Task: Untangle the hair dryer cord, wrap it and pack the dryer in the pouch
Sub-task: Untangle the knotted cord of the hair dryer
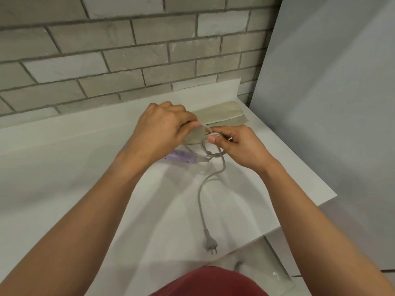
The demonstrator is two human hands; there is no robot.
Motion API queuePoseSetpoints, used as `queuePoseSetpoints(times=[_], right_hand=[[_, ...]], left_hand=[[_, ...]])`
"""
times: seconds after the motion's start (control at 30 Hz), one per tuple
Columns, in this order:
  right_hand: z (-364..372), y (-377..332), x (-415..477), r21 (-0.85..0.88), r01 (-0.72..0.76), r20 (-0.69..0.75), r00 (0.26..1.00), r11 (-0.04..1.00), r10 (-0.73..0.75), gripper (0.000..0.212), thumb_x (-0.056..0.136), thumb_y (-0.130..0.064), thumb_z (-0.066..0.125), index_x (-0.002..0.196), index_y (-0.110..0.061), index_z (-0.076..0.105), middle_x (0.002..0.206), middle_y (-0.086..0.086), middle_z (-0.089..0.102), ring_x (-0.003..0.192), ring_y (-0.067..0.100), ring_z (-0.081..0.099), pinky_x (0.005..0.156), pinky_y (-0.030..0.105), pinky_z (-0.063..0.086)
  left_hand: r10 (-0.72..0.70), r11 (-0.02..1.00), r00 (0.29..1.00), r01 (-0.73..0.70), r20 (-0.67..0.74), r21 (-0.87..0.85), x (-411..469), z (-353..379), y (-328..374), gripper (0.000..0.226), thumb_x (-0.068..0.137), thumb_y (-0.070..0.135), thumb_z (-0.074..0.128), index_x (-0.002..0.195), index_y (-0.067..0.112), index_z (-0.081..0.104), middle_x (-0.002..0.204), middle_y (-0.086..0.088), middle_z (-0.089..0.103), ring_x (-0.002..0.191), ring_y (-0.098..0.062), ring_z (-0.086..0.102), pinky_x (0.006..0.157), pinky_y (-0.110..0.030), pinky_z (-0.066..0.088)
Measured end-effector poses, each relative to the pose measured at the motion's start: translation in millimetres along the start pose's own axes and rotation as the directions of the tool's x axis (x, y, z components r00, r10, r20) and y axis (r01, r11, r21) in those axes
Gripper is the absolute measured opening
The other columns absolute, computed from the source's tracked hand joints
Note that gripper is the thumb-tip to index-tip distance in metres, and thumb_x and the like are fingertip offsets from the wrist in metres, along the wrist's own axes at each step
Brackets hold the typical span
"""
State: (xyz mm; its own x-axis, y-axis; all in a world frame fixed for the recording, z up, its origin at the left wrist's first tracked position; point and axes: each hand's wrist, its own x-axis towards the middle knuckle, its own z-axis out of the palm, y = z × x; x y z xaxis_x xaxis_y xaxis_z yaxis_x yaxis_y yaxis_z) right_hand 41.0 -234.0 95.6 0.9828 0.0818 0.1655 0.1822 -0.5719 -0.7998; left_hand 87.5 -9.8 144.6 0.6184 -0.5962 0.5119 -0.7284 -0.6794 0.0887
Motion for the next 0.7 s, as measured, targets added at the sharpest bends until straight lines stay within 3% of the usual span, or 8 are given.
queuePoseSetpoints(times=[0.13,0.23,0.3,0.4,0.47,0.53,0.63,0.7], right_hand=[[-1,5,-2,0.087,-0.05,-0.021,0.998,0.995,0.052,0.014,0.101,-0.042,0.066,0.109,-0.042,0.078,0.1,-0.007,0.077,0.097,0.018,0.068,0.094,0.043,0.054],[-2,3,-1,0.11,-0.046,-0.017,0.999,0.993,0.048,0.016,0.103,-0.034,0.064,0.107,-0.031,0.079,0.095,-0.007,0.077,0.088,0.011,0.071,0.089,0.04,0.056],[-2,3,0,0.109,-0.043,-0.018,0.999,0.993,0.045,0.016,0.104,-0.029,0.064,0.108,-0.026,0.078,0.091,-0.007,0.078,0.081,0.01,0.072,0.085,0.038,0.057],[-4,3,0,0.061,-0.039,0.027,0.999,0.997,0.038,0.017,0.104,-0.029,0.063,0.109,-0.021,0.078,0.089,-0.007,0.076,0.073,0.01,0.07,0.08,0.036,0.057],[-4,1,0,0.003,-0.017,0.102,0.995,1.0,0.017,0.018,0.104,-0.029,0.064,0.111,-0.02,0.078,0.091,-0.007,0.076,0.073,0.009,0.069,0.078,0.032,0.056],[-1,-3,0,-0.018,0.015,0.151,0.988,1.0,-0.012,0.018,0.103,-0.028,0.065,0.113,-0.024,0.079,0.096,-0.006,0.077,0.078,0.011,0.07,0.078,0.028,0.056],[1,-8,1,0.031,0.048,0.166,0.985,0.998,-0.053,0.015,0.103,-0.027,0.066,0.106,-0.037,0.078,0.092,-0.01,0.077,0.076,0.006,0.068,0.074,0.021,0.055],[-1,-9,0,0.061,0.052,0.15,0.987,0.997,-0.06,0.015,0.102,-0.03,0.067,0.104,-0.043,0.076,0.092,-0.014,0.077,0.077,0.004,0.068,0.076,0.02,0.054]], left_hand=[[-0.356,0.841,0.921,0.242,-0.159,-0.485,-3,-5,9,0.022,0.099,0.037,0.065,0.1,0.022,0.081,0.085,0.01,0.074,0.081,-0.006,0.067,0.078,-0.025,0.051],[-0.581,0.677,0.802,0.384,-0.136,-0.628,-5,-9,6,0.019,0.098,0.036,0.066,0.099,0.024,0.08,0.079,0.026,0.07,0.076,0.012,0.063,0.074,-0.01,0.045],[-0.648,0.626,0.761,0.501,-0.041,-0.598,-10,-11,-4,0.021,0.099,0.039,0.064,0.098,0.025,0.079,0.077,0.029,0.069,0.077,0.01,0.064,0.068,-0.013,0.046],[-0.565,0.798,0.819,0.572,0.094,-0.191,-21,-10,-25,0.025,0.102,0.036,0.058,0.113,0.023,0.075,0.102,0.009,0.072,0.101,-0.02,0.068,0.079,-0.03,0.052],[-0.412,0.91,0.902,0.415,0.131,0.002,-24,-10,-25,0.036,0.099,0.026,0.059,0.135,0.023,0.065,0.126,-0.004,0.066,0.115,-0.031,0.063,0.093,-0.042,0.051],[-0.235,0.97,0.943,0.244,0.235,-0.009,-20,-9,-16,0.05,0.097,0.029,0.059,0.146,0.026,0.055,0.136,-0.004,0.062,0.12,-0.031,0.06,0.098,-0.045,0.051],[-0.156,0.986,0.896,0.169,0.415,0.007,-11,-5,2,0.034,0.098,0.049,0.047,0.121,0.032,0.066,0.108,0.006,0.07,0.102,-0.025,0.065,0.079,-0.042,0.055],[-0.18,0.981,0.897,0.195,0.403,0.005,-8,-1,6,0.026,0.104,0.044,0.047,0.099,0.027,0.067,0.084,0.007,0.066,0.086,-0.024,0.062,0.067,-0.038,0.05]])
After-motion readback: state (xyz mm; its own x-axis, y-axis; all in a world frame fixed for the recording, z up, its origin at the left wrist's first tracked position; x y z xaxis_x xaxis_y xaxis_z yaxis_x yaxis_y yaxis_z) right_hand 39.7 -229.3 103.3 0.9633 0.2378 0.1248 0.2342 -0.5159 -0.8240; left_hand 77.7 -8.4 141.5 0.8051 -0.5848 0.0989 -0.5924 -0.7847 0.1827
